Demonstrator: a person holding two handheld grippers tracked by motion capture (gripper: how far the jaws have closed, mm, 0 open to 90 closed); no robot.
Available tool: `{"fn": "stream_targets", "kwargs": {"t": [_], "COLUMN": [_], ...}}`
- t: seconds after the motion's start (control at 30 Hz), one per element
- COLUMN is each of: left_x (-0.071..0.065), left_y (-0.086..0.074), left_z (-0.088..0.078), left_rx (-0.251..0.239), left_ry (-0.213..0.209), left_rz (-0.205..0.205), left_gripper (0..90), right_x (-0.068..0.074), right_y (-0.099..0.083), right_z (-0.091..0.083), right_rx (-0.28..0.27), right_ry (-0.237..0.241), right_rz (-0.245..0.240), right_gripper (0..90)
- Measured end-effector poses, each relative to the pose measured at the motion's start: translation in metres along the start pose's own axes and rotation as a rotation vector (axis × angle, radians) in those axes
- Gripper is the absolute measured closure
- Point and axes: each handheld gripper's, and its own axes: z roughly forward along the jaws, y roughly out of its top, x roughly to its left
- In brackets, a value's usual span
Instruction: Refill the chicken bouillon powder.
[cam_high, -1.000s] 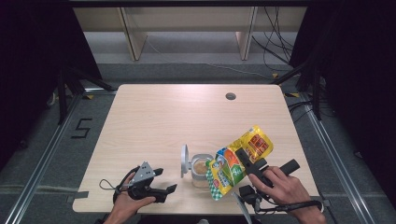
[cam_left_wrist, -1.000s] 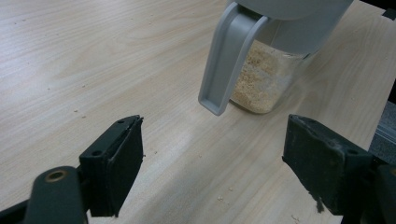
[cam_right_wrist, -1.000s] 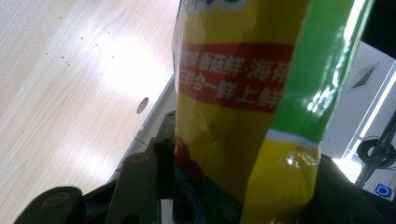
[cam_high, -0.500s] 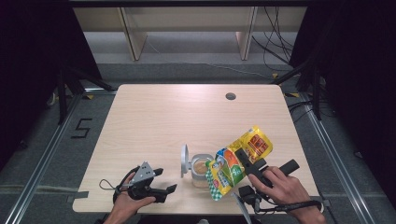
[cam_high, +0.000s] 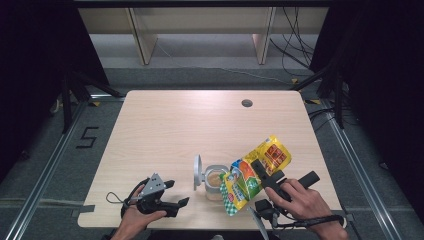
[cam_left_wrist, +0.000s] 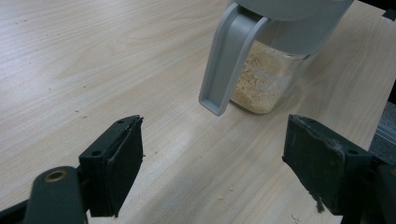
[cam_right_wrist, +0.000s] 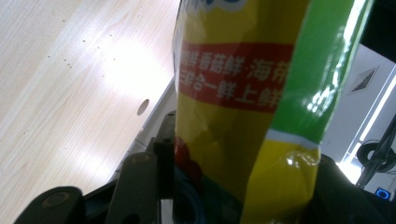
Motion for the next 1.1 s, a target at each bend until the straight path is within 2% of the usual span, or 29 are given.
{"fn": "stream_targets", "kwargs": {"t": [0.3,0.37,0.4,0.8,1.03,1.1], "left_x": [-0.0013,-0.0009,0.001,-0.0001,0.0001,-0.001], "left_y": [0.0,0.0004,0.001,0.0008,0.0007,0.0002], "left_z": [0.0006,0.0004,-0.0004,0.0004,0.0004,0.0004], "left_rx": [-0.01,-0.007,0.003,-0.007,-0.005,-0.001], "left_ry": [-0.006,-0.005,-0.008,-0.011,-0.011,-0.009], "left_rz": [-0.016,-0.009,0.017,0.005,0.003,-0.014], "left_gripper": [19.4,19.4,19.0,18.8,18.8,18.7], "right_x": [0.001,0.0006,0.0006,0.0017,0.001,0.0007], "right_y": [0.0009,0.0016,0.0018,0.0024,0.0022,0.0023], "right_z": [0.001,0.0015,0.0017,0.0026,0.0019,0.0018], "right_rx": [-0.002,-0.003,-0.004,-0.004,0.001,0.0], "right_ry": [0.009,0.009,0.008,0.012,0.008,0.007], "right_rz": [-0.005,-0.01,-0.01,-0.005,-0.018,-0.019], "right_gripper": [58.9,58.9,58.9,58.9,58.9,58.9]}}
